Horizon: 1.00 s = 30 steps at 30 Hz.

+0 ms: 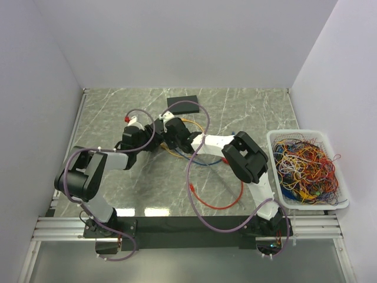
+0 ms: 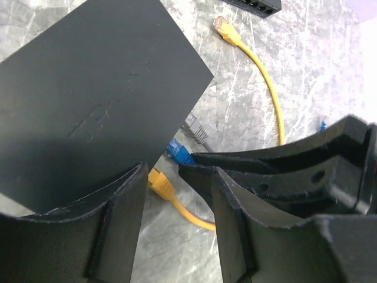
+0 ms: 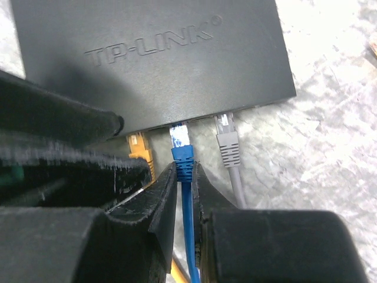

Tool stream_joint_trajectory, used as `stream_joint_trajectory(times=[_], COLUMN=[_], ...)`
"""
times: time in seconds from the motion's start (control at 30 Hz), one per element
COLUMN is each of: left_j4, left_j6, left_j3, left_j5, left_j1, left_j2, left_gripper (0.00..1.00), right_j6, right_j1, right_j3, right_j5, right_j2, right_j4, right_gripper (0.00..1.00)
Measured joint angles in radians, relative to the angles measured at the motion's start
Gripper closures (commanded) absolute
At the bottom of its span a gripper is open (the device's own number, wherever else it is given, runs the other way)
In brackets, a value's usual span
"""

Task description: Insert the plug into the switch port

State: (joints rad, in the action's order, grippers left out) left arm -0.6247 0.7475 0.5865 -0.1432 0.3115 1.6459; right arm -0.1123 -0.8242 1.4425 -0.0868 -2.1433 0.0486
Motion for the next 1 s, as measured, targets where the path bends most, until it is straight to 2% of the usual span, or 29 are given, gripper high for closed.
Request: stream_joint_trajectory(times=[0.27, 0.43, 0.57, 0.7, 0.87, 1.0], left_j4=[0.112, 0.144, 0.158, 0.163, 0.209, 0.198], left_j6=[0.026, 0.031, 0.025, 0.029, 0.038, 0.043], left_j3=[0.095, 0.218, 0.358, 0.435, 0.443, 0.439], left_j5=[-0.117, -0.156, -0.175, -0.220, -0.262, -0.299], left_j1=[-0.153, -0.225, -0.262, -0.301, -0.314, -0.312], left_j2=[0.003, 0.022, 0.112, 0.249, 0.357, 0.361], left_gripper=[0.46, 0.46, 0.46, 0.47, 0.46, 0.47], right_j6=[0.000, 0.002, 0.003, 0.003, 0.003, 0.003], right_j1=[0.000, 0.000, 0.000, 0.000, 0.000, 0.000], right_j3=[-0.042, -0.043, -0.042, -0.042, -0.042, -0.042], right_j5=[0.010, 0.014, 0.018, 0.021, 0.022, 0.026], right_j2=[0.002, 0.002, 0.002, 0.002, 0.002, 0.002], right_j4=[0.087, 0.089, 0.090, 0.092, 0.092, 0.093], right_gripper=[1.00, 1.00, 1.00, 1.00, 1.00, 1.00])
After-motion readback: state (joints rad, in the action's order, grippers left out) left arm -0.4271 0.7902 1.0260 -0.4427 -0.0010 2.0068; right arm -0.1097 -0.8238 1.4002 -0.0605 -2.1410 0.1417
